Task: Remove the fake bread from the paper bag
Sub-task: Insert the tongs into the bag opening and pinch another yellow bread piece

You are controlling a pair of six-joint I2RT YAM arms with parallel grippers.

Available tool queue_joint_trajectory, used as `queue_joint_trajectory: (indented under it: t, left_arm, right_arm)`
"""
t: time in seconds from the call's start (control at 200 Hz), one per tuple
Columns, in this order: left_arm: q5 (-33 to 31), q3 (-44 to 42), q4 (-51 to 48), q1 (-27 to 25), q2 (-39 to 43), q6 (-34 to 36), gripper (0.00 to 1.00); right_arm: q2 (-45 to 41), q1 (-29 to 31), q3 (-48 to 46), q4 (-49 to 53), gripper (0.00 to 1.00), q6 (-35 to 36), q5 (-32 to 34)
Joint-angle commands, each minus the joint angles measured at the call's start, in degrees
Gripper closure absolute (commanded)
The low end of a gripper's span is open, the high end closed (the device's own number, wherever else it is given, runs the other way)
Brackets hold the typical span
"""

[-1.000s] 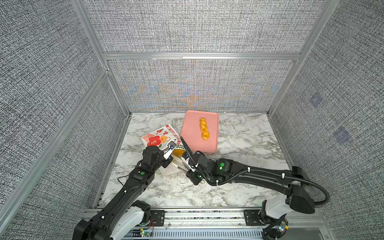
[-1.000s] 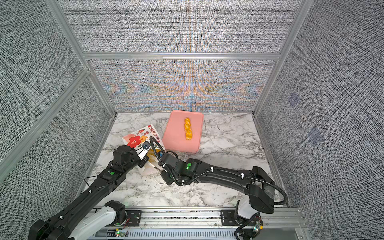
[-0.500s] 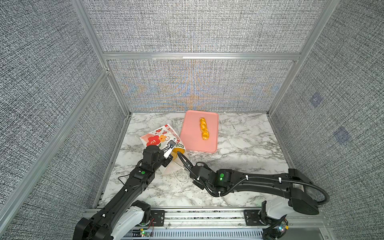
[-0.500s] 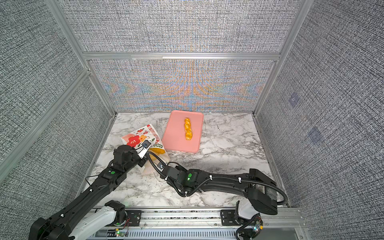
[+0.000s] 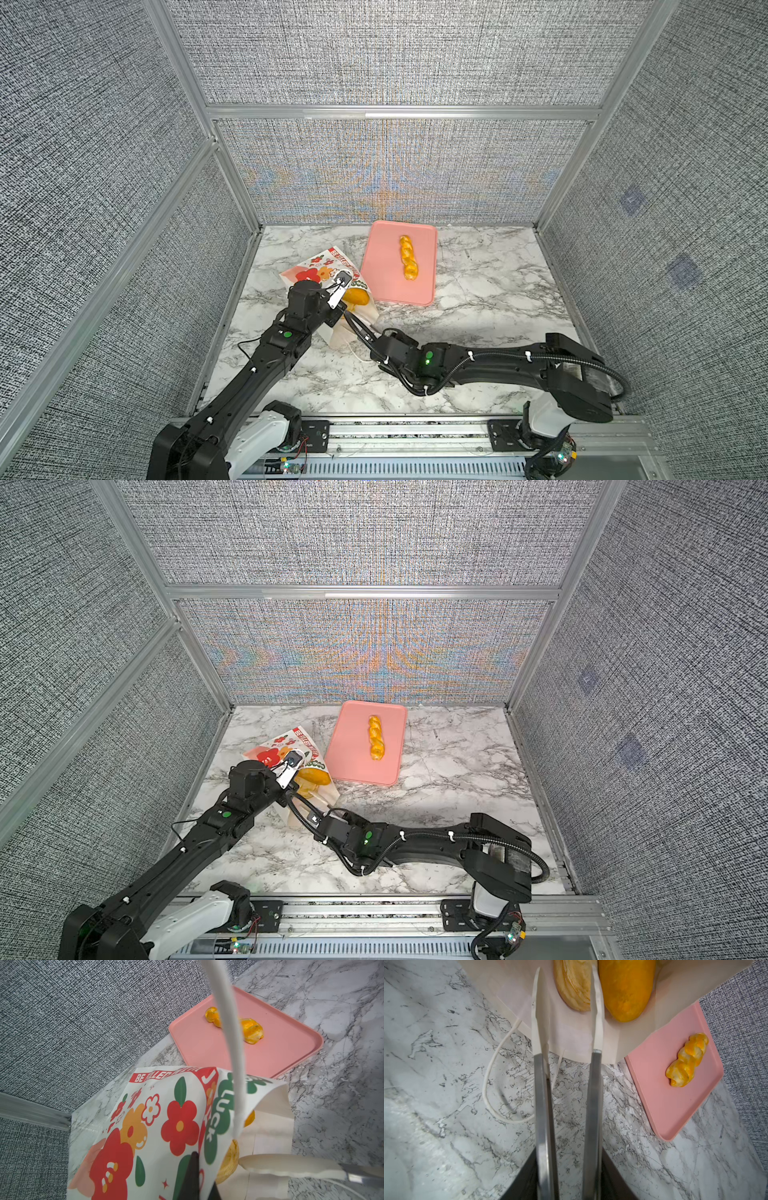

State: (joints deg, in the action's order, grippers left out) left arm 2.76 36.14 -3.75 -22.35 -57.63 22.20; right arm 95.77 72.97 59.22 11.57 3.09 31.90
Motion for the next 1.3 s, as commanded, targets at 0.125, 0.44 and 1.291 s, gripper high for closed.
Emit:
queue_joint_trajectory:
  t: [0.125, 0.44, 1.291]
  left_arm:
    - [1.6, 0.5, -0.8, 0.1, -0.4, -0.7, 1.0]
    - [2.1, 0.4, -0.7, 0.2, -0.5, -0.8, 1.0]
    - [-3.2, -0.9, 2.0, 0.2, 1.0, -2.3, 1.0]
  right_arm:
    - [2.9, 0.7, -0.3, -5.9, 0.6, 6.6, 7.8]
    - [8.5, 0.7, 3.1, -6.7, 0.59, 7.9, 9.1]
    - [7.7, -1.0, 13.7, 12.5, 1.0, 0.9, -3.3]
